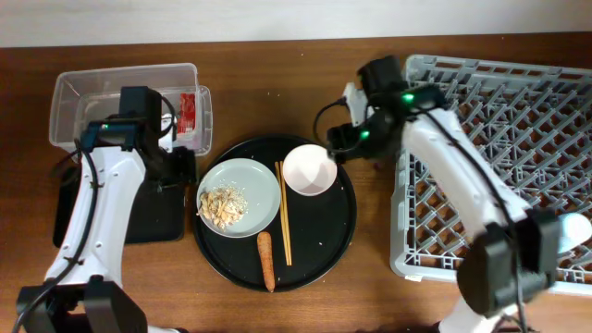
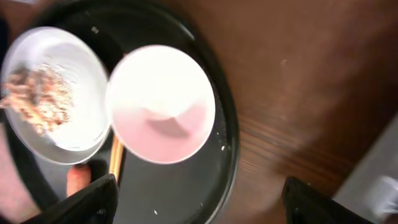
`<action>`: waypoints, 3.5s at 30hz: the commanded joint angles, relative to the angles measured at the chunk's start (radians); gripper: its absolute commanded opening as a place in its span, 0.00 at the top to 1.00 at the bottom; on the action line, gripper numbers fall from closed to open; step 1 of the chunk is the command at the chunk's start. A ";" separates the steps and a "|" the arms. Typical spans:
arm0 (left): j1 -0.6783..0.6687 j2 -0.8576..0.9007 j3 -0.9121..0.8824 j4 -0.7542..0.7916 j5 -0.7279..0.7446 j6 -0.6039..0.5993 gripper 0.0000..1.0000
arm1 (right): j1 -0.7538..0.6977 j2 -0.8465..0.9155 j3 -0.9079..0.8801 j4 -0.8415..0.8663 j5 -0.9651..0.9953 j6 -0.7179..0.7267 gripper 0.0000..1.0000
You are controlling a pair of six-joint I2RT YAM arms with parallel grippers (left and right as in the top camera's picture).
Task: Sort waste into correct bins and load items into the dishwasher rack
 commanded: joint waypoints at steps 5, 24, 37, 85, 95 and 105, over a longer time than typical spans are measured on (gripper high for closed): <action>0.002 -0.021 0.003 -0.002 -0.111 -0.047 0.27 | 0.035 0.228 0.013 0.054 0.021 0.087 0.53; 0.002 -0.021 0.003 -0.005 -0.107 -0.047 0.27 | 0.004 0.069 0.034 0.044 0.082 0.108 0.96; 0.002 -0.021 0.003 -0.004 -0.084 -0.047 0.27 | -0.563 -0.267 0.040 0.273 1.181 -0.093 0.96; 0.002 -0.021 0.003 -0.002 -0.084 -0.047 0.27 | -1.026 0.187 0.110 0.441 0.124 0.133 0.62; 0.002 -0.021 0.003 -0.002 -0.084 -0.047 0.27 | -1.136 0.132 0.112 0.697 0.125 0.295 0.44; 0.002 -0.021 0.003 -0.002 -0.080 -0.047 0.27 | -1.096 0.296 0.112 0.736 0.125 0.295 0.54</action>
